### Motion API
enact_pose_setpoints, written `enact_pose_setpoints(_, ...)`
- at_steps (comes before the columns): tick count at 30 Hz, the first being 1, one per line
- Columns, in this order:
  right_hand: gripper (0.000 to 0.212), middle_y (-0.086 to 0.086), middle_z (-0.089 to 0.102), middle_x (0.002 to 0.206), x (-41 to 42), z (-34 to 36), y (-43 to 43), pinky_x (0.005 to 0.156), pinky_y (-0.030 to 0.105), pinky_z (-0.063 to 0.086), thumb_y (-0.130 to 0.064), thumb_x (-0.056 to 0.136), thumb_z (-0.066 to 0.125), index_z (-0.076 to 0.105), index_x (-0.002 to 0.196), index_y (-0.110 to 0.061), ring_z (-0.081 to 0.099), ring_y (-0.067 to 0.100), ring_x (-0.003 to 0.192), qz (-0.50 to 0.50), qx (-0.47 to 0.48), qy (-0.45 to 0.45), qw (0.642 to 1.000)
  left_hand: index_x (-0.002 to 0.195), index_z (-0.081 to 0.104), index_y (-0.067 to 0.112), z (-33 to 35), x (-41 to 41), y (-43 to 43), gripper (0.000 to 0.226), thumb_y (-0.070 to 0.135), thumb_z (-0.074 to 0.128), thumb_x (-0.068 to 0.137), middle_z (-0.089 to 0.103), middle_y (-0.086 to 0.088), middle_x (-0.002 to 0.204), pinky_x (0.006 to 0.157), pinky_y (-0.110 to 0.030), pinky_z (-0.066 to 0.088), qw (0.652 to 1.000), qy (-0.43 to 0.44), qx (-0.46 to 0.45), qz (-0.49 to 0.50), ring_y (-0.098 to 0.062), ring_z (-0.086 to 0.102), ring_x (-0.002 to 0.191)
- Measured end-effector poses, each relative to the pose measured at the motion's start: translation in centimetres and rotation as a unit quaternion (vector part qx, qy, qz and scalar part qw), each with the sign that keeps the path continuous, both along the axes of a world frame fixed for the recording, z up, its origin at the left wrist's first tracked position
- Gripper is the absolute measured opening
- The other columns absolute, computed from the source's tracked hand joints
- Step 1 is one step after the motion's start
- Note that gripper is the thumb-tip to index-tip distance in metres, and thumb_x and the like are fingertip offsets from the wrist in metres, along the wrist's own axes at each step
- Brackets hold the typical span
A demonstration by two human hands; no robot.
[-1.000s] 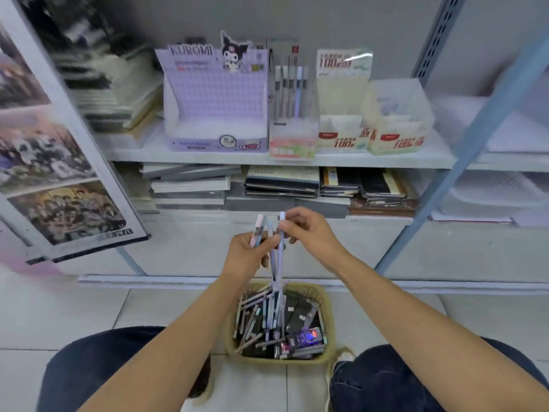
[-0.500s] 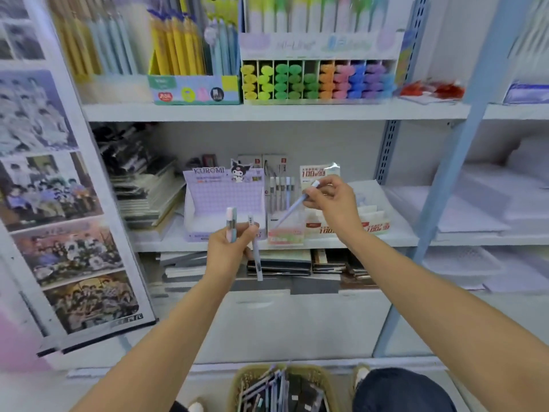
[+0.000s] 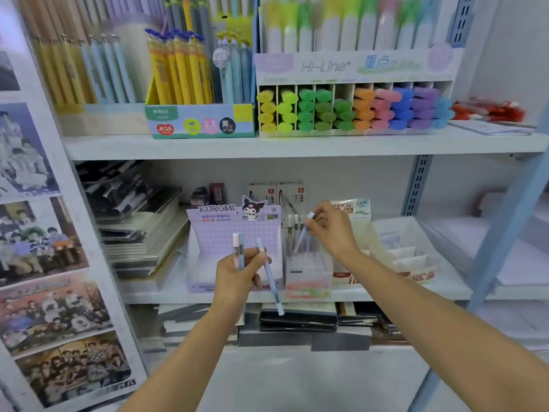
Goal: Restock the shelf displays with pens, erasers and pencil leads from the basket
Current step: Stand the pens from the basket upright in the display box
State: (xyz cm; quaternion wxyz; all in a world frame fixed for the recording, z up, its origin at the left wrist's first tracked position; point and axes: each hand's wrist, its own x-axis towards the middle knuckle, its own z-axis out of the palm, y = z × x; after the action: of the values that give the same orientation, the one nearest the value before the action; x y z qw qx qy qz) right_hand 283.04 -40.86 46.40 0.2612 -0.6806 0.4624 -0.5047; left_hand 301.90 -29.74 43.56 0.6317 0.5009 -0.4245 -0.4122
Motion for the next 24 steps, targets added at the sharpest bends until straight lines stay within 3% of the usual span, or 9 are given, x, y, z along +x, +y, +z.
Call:
enact_pose_setpoints(9, 0.020, 0.010, 0.070, 0.077, -0.1, 0.4, -2.8, 0.070, 0.043, 0.060, -0.010, 0.086, 0.071, 0.052, 0.080, -0.016, 0.071, 0.019, 0.069, 0.030, -0.012, 0.091, 0.995, 0.081, 0.073, 0.011, -0.8, 0.2, -3.0, 0.008, 0.013, 0.069, 0.088, 0.075, -0.006, 0.081, 0.039, -0.018, 0.039, 1.000, 0.000, 0.014, -0.004, -0.012, 0.046, 0.041)
enact_pose_setpoints(14, 0.025, 0.004, 0.069, 0.071, -0.1, 0.0, -3.0, 0.065, 0.030, 0.058, -0.011, 0.086, 0.071, 0.050, 0.096, -0.021, 0.069, 0.011, 0.064, 0.034, -0.032, 0.108, 0.993, 0.081, 0.072, 0.011, -0.7, -0.4, -3.4, 0.008, 0.011, 0.069, 0.088, 0.075, -0.006, 0.080, 0.038, -0.017, 0.037, 1.000, 0.005, 0.012, -0.017, -0.011, 0.046, 0.040)
enact_pose_setpoints(19, 0.009, 0.002, 0.068, 0.075, 0.1, -0.2, -3.4, 0.064, 0.030, 0.060, -0.018, 0.089, 0.067, 0.062, 0.087, -0.012, 0.069, 0.013, 0.065, 0.030, -0.063, 0.099, 0.993, 0.084, 0.072, 0.010, -0.6, -0.4, -3.7, 0.006, 0.011, 0.068, 0.088, 0.075, -0.005, 0.079, 0.039, -0.017, 0.036, 1.000, 0.004, 0.014, -0.023, -0.011, 0.046, 0.041)
enact_pose_setpoints(24, 0.014, 0.001, 0.068, 0.071, 1.0, -0.7, -3.5, 0.066, 0.022, 0.052, -0.023, 0.086, 0.071, 0.072, 0.082, -0.009, 0.060, 0.007, 0.061, -0.021, -0.095, 0.147, 0.984, 0.086, 0.072, 0.009, -0.5, -0.4, -3.6, 0.006, 0.011, 0.068, 0.088, 0.075, -0.005, 0.082, 0.039, -0.016, 0.035, 0.999, 0.010, 0.016, -0.027, -0.010, 0.046, 0.041)
